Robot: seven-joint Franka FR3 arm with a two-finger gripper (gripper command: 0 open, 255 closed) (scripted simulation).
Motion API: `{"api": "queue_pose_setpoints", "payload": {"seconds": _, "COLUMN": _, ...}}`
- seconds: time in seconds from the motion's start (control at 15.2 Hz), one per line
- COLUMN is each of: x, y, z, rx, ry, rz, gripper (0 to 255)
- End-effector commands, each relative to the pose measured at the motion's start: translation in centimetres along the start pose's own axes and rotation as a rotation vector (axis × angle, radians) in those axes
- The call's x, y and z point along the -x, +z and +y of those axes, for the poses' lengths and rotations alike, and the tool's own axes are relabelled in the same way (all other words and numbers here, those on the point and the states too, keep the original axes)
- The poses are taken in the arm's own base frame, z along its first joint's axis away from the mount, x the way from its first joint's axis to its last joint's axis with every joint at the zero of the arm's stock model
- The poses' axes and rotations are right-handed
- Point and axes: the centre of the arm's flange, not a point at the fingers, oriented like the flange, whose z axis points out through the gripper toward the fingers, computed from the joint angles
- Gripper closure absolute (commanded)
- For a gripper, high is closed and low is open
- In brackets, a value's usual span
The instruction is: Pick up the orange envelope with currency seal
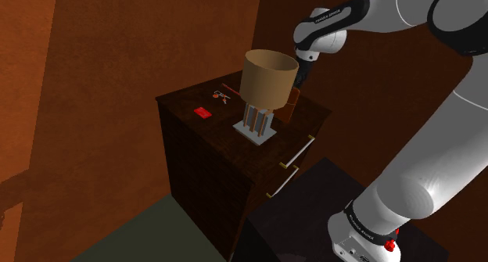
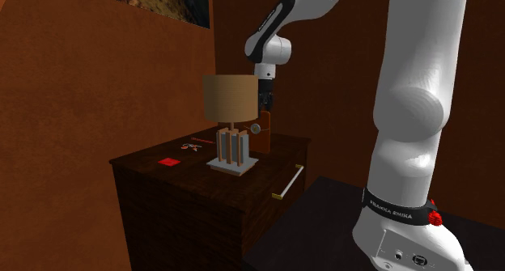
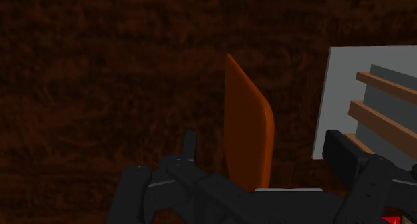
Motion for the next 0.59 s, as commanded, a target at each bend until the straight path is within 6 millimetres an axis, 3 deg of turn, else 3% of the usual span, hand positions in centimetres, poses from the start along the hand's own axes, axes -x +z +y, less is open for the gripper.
{"api": "queue_pose_setpoints", "payload": {"seconds": 0.0, "x": 0.00, "y": 1.02, "z": 0.04, "rx": 0.000, "ry": 0.000, "rz": 0.000, "gripper": 0}}
{"api": "queue_pose_setpoints", "payload": {"seconds": 0.13, "x": 0.00, "y": 1.01, "z": 0.04, "rx": 0.000, "ry": 0.000, "rz": 0.000, "gripper": 0}}
{"api": "queue_pose_setpoints", "payload": {"seconds": 0.2, "x": 0.01, "y": 1.02, "z": 0.03, "rx": 0.000, "ry": 0.000, "rz": 0.000, "gripper": 255}}
{"api": "queue_pose_setpoints", "payload": {"seconds": 0.53, "x": 0.00, "y": 1.02, "z": 0.04, "rx": 0.000, "ry": 0.000, "rz": 0.000, "gripper": 255}}
